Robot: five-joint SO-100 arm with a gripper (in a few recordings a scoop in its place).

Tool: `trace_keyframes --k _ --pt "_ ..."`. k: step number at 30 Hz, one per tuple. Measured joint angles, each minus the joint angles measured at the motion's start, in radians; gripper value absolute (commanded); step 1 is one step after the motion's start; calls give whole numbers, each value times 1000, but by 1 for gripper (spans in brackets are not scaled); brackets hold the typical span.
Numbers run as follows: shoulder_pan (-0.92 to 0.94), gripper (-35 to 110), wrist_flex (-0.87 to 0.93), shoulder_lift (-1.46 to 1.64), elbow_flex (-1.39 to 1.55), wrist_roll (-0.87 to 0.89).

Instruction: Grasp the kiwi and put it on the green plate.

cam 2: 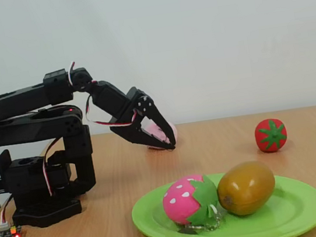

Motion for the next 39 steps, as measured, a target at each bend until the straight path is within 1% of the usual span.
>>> trace_keyframes --k 8,14,23,39 --pt "58 -8 49 63 107 -20" --pt "63 -8 72 63 172 -18" --pt "37 -8 183 61 192 -37" --pt "18 -8 193 61 187 -15"
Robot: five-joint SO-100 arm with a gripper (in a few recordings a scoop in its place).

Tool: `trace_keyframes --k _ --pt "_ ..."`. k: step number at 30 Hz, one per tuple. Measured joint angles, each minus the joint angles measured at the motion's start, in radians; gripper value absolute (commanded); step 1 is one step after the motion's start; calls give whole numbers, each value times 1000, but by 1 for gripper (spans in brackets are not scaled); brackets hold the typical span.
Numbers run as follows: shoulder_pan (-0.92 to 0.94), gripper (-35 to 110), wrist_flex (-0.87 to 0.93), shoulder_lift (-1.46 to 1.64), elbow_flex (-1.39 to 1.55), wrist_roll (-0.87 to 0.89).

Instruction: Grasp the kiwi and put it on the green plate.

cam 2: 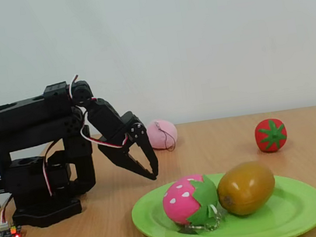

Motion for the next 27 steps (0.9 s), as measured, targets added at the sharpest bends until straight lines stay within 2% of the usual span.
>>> trace_keyframes --k 27 --pt "-31 -8 0 0 0 -6"
